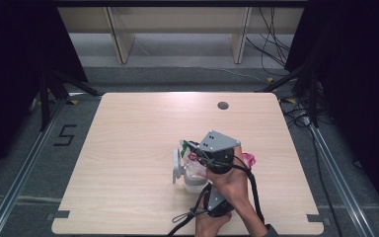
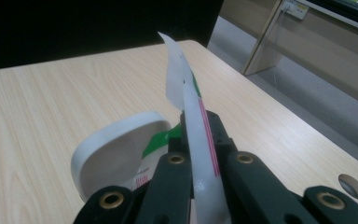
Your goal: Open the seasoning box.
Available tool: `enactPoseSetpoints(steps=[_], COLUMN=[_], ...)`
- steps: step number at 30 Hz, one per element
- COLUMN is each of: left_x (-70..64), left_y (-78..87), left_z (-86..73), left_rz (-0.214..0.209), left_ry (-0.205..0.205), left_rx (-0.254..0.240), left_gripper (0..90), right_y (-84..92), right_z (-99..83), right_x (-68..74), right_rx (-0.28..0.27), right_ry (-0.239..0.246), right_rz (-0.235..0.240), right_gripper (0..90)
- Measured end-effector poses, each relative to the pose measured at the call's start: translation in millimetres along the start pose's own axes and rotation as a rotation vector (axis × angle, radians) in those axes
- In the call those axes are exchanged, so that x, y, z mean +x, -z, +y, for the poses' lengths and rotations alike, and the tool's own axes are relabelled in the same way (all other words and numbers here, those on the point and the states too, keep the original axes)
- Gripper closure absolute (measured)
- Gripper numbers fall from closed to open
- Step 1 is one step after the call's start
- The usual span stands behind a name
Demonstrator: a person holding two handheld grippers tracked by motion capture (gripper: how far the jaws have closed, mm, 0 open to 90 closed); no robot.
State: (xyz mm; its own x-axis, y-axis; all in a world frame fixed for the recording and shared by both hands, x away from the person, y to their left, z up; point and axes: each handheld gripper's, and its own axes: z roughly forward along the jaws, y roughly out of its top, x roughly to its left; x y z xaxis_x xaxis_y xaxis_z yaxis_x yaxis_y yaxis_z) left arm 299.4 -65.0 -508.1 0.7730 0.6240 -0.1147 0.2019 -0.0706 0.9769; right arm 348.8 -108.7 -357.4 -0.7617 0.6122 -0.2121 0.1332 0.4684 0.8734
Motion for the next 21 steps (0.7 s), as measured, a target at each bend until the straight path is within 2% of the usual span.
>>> enactPoseSetpoints(steps=[3, 5, 8, 9, 16, 21], left_x=[-0.6, 0.0, 0.0, -0.2, 0.1, -0.3], left_y=[-1.6, -1.2, -1.5, -1.8, -2.1, -1.6], left_z=[-1.2, -1.0, -0.7, -1.0, -0.8, -0.9], left_rz=[0.0, -0.002, 0.001, 0.0, -0.001, -0.004], left_ry=[0.001, 0.003, -0.003, 0.002, 0.005, 0.006], left_rx=[0.006, 0.006, 0.011, 0.01, 0.008, 0.003], left_gripper=[73.7, 73.7, 73.8, 73.8, 73.9, 73.9], right_y=[-2.0, -2.7, -1.0, -1.9, -1.8, -1.1], right_z=[-1.0, -1.9, -0.8, -1.2, -1.4, -1.6], right_x=[1.1, 1.6, -1.1, -0.5, -0.5, -1.3], right_rx=[0.016, 0.02, 0.003, 0.016, 0.016, 0.005], right_ry=[0.018, -0.001, 0.007, 0.01, 0.013, -0.007], right_rz=[-0.01, -0.01, -0.01, -0.005, -0.001, -0.007], right_gripper=[90.0, 90.0, 90.0, 90.0, 90.0, 90.0])
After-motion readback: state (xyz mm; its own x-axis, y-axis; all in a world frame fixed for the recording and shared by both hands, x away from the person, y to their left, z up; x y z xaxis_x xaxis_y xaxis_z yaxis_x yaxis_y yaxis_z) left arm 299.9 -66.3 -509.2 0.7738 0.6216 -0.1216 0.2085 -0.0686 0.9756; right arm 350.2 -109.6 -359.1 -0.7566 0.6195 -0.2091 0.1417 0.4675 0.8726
